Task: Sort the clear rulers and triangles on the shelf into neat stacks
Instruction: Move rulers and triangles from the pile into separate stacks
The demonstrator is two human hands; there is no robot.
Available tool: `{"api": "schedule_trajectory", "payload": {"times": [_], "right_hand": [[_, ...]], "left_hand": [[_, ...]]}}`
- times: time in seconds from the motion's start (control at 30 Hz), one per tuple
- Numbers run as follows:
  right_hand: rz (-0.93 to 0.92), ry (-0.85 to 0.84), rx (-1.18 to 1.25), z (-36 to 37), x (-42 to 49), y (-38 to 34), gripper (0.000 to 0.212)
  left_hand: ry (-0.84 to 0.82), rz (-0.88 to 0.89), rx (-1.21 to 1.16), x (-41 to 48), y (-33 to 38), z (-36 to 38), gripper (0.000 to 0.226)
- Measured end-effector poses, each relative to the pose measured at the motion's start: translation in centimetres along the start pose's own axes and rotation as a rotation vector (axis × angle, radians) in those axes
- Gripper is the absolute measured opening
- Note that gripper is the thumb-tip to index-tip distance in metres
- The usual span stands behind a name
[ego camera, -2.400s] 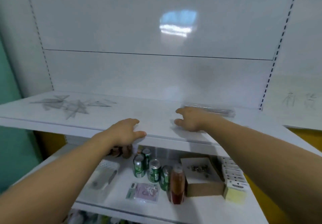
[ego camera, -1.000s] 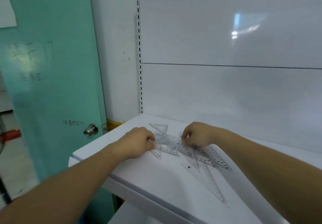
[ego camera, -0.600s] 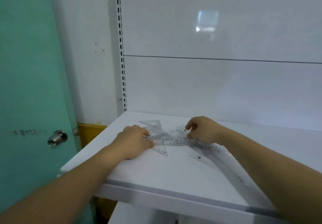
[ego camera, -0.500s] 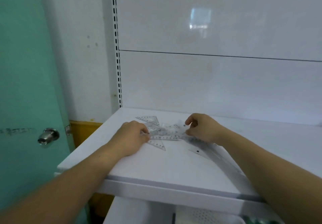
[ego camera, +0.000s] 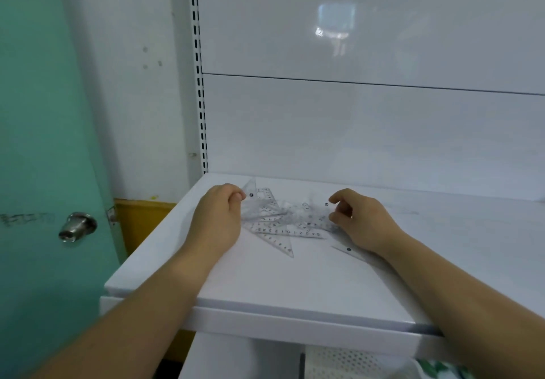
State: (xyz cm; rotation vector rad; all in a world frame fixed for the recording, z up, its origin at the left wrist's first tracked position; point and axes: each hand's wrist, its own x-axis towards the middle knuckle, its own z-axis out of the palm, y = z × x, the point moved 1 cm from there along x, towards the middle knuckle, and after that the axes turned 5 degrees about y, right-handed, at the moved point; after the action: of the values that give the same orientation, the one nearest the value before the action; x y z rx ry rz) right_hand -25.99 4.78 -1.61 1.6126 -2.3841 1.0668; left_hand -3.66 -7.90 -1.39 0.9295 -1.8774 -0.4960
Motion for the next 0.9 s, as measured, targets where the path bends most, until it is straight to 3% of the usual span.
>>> {"api": "schedule_trajectory", "payload": {"times": [0.17, 0.3, 0.53, 0.7, 0.83, 0.9], "right_hand": [[0.0, 0.02, 0.06, 0.0, 0.1, -0.1, 0.018], [0.003, 0.026, 0.098, -0.1, -0.1, -0.3, 0.018], [-0.003, 0.051, 0.15, -0.2, -0.4, -0.6, 0.017], [-0.013, 0.102, 0.169, -0.2, -0.4, -0.9, 0.017], [-0.016, 0.165, 0.196, -0.9, -0.3, -1.7, 0.018], [-0.037, 0.179, 0.159, -1.7, 0.2, -2.4, 0.021]], "left_hand": [[-0.018, -0.141, -0.311, -0.1, 0.5, 0.2, 0.025], [-0.099, -0.145, -0.237, -0.3, 0.6, 0.3, 0.014], [-0.322, -0.186, -0.251, -0.7, 1.1, 0.4, 0.017], [-0.282, -0.179, -0.262, -0.4, 0.4, 0.8, 0.014], [-0.281, -0.248, -0.316, -0.2, 1.1, 0.2, 0.024], [-0.362, -0.247, -0.27, -0.3, 1.3, -0.1, 0.043]]}}
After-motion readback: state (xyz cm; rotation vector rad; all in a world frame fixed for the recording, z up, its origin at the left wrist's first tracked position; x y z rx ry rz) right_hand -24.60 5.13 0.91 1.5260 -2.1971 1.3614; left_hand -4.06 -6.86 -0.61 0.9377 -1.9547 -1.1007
